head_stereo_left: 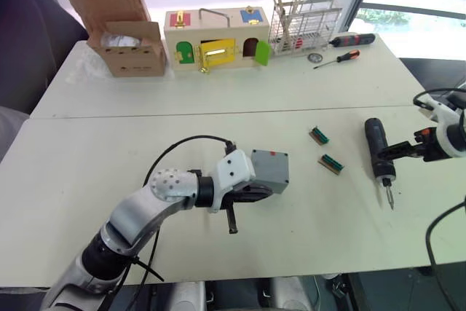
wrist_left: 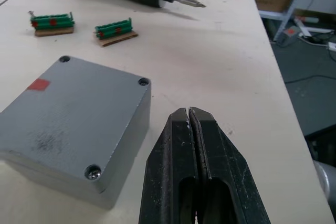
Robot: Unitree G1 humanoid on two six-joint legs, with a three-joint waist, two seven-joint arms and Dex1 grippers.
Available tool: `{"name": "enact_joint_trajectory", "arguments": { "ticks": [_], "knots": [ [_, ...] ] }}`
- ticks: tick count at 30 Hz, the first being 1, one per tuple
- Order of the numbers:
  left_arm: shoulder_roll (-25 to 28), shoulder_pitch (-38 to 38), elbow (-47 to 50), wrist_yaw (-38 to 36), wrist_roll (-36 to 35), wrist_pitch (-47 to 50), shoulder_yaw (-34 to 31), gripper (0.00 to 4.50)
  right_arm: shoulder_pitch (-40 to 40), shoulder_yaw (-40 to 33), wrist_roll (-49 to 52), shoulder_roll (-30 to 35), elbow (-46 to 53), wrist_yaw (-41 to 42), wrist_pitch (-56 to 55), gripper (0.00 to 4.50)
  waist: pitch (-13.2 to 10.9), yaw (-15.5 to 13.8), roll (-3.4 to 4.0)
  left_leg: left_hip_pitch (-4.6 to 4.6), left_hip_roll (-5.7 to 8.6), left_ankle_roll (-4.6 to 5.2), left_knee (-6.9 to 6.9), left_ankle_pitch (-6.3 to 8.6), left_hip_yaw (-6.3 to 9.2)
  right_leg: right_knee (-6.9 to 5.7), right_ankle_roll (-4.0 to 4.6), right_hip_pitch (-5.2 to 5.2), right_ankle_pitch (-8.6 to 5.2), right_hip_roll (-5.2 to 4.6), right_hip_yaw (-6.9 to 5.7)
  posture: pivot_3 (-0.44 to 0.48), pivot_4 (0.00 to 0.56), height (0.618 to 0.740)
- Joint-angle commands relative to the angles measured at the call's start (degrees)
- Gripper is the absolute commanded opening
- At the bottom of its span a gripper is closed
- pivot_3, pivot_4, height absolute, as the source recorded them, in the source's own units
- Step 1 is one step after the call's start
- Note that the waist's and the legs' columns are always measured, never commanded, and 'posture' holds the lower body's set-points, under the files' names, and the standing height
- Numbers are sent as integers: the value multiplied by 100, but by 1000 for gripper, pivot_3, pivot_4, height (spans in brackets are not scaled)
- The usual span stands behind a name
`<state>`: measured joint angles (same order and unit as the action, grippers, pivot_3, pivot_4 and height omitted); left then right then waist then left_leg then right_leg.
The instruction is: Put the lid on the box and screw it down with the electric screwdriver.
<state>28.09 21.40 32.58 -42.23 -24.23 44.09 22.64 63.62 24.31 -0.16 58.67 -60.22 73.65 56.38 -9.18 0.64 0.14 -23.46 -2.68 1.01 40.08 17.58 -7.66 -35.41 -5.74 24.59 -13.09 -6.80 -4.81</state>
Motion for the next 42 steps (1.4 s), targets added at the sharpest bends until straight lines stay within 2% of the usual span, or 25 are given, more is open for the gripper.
{"name": "enact_joint_trajectory", "arguments": {
  "ticks": [1, 5, 7, 10, 16, 21, 23, 25, 29, 32, 35, 37, 39, 42],
  "knots": [
    [-18, -114, 338, 211, -27, 112, -133, 0, 223, -8, -357, -169, -531, 82, -262, 4461, 0, 0, 0, 0, 0, 0, 0, 0, -1, 0, 0, 0, 0, 0, 0, 0, 150, 728],
    [-28, -192, 423, 390, 26, 200, -85, 0, 261, 273, -855, -560, -955, 246, -455, 4461, 1, 16, 1, 3, 1, -5, 4, -3, -1, -6, 0, -3, 0, 0, 0, 0, 150, 728],
    [-25, -249, 494, 501, 60, 251, -34, 0, 331, 175, -933, -794, -1144, 78, -495, 4461, 3, 22, -1, 7, 0, -7, 4, -4, 0, -7, 0, -8, 0, 1, 0, 0, 150, 728],
    [-46, -315, 594, 693, 100, 356, 4, 0, 333, 177, -1156, -1001, -1322, 82, -698, 3748, 8, 27, -10, 7, -1, -7, 3, -4, 0, -6, 0, -10, 0, 3, -2, 0, 150, 728],
    [-6, -472, 780, 924, 125, 519, -38, 0, 200, 531, -1871, -1108, -1507, 573, -1342, 1911, 13, 35, -18, 11, -2, -12, 1, -6, -1, -6, 0, -15, 0, 6, -5, 0, 150, 728],
    [-13, -523, 785, 1051, 159, 526, -63, 0, 101, 666, -2262, -1147, -1559, 979, -1475, 1895, 15, -2, -21, 10, -3, -18, 1, -10, 7, -6, 1, -20, -1, 8, -16, 0, 150, 728],
    [-24, -493, 725, 1057, 157, 487, -82, 0, 91, 559, -2285, -1150, -1551, 830, -1551, 1895, 17, -3, -25, 10, -3, -19, 1, -10, 11, -6, 1, -23, -1, 8, -20, 0, 150, 728],
    [-40, -395, 551, 975, 111, 385, -200, 0, 160, 346, -2243, -1062, -1394, 262, -2262, 1895, 22, 3, -33, 11, -3, -19, 1, -10, 11, -5, 1, -25, -1, 8, -21, 0, 150, 728],
    [-67, -120, -20, 684, 125, 50, -327, 0, 661, -202, -2002, -951, -1288, -114, -2603, 1895, 28, 61, -43, 15, -1, -20, 11, -11, 2, 2, 0, -33, 0, 2, -13, 0, 150, 728],
    [-38, 133, -498, 375, 139, -229, -386, 0, 944, -576, -1861, -725, -1139, -443, -2624, 1895, 2, 70, 15, 12, 2, -20, 8, -10, -5, 6, -2, -18, 1, -2, -2, 0, 150, 728],
    [3, 377, -860, 76, 109, -508, -525, 0, 1113, -1084, -1547, -443, -649, -652, -2274, 1895, -22, 18, 59, 4, 2, -21, -14, -11, -18, -7, -3, 5, -1, 3, -1, 0, 150, 728],
    [-27, 569, -1129, -66, 73, -623, -647, 0, 1004, -1661, -1104, -337, 158, -699, -1476, 1895, -35, -14, 83, -2, -1, -35, -26, -19, -16, -10, -3, 17, -3, 9, -7, 0, 150, 728],
    [-75, 792, -1378, -226, -30, -669, -761, 0, 494, -2498, -467, -340, 1569, -764, -410, 1895, -38, -26, 86, -5, -2, -39, -28, -21, -15, -13, -3, 19, -3, 9, -9, 0, 150, 728],
    [-128, 1063, -1729, -501, -140, -689, -885, 0, -654, -4464, 484, -1157, 4360, -1520, 630, 1895, -35, -1, 82, -7, -3, -39, -8, -21, -8, -19, -4, 10, -2, 7, -15, 0, 150, 728]
  ]
}}
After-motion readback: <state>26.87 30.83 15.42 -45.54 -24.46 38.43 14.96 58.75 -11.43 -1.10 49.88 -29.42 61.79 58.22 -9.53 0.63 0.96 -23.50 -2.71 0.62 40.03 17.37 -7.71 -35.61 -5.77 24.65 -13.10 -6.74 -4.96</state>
